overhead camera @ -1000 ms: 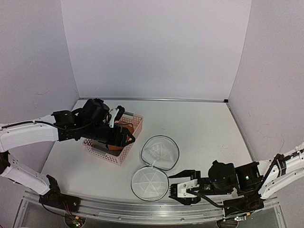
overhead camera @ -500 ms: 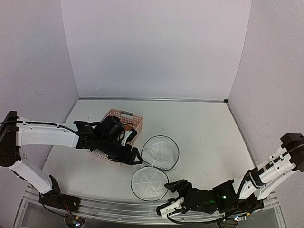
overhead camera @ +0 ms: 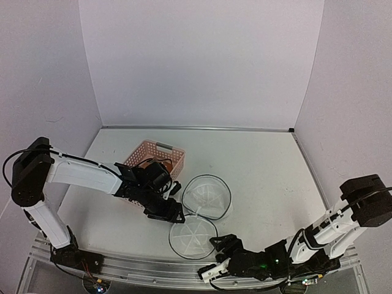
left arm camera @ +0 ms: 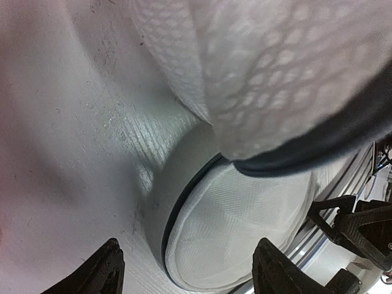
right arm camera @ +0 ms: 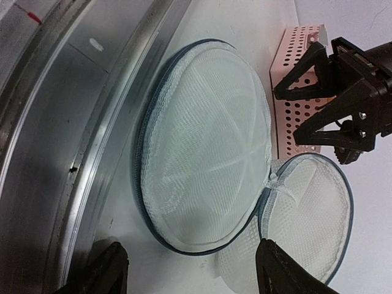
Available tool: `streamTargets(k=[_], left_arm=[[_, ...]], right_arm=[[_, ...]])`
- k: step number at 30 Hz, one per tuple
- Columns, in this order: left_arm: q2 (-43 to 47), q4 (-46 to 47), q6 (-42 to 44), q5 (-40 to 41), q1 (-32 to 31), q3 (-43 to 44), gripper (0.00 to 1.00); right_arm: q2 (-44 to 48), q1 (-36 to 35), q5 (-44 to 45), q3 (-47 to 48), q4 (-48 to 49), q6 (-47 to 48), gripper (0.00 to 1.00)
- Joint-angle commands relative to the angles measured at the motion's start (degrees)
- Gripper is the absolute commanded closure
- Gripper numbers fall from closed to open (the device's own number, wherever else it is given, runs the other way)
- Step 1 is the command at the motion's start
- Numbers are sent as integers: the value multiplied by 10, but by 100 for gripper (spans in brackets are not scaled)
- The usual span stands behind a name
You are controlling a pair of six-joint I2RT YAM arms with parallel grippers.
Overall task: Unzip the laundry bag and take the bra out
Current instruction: Pick up the laundry bag lid at the center of the board.
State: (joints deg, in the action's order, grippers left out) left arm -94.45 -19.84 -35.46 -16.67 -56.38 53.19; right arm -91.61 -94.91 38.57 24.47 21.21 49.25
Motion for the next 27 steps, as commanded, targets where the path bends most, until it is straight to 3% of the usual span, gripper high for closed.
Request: streamTargets(k=[1,9,18,27], left_arm=[[-23,21,10,-20,-3,24,28],[-55,35,9,-49,-4,24,30],[-67,64,4,-88,-5,13,49],[-60,90,-5,-113,-4,1,82]], right_arm=[[-21,-3,21,12,50,11,27],[-62,-3,25,15,94,18,28],[-101,-1,30,22,133,14,39],[-117,0,43,28,159,12,55]])
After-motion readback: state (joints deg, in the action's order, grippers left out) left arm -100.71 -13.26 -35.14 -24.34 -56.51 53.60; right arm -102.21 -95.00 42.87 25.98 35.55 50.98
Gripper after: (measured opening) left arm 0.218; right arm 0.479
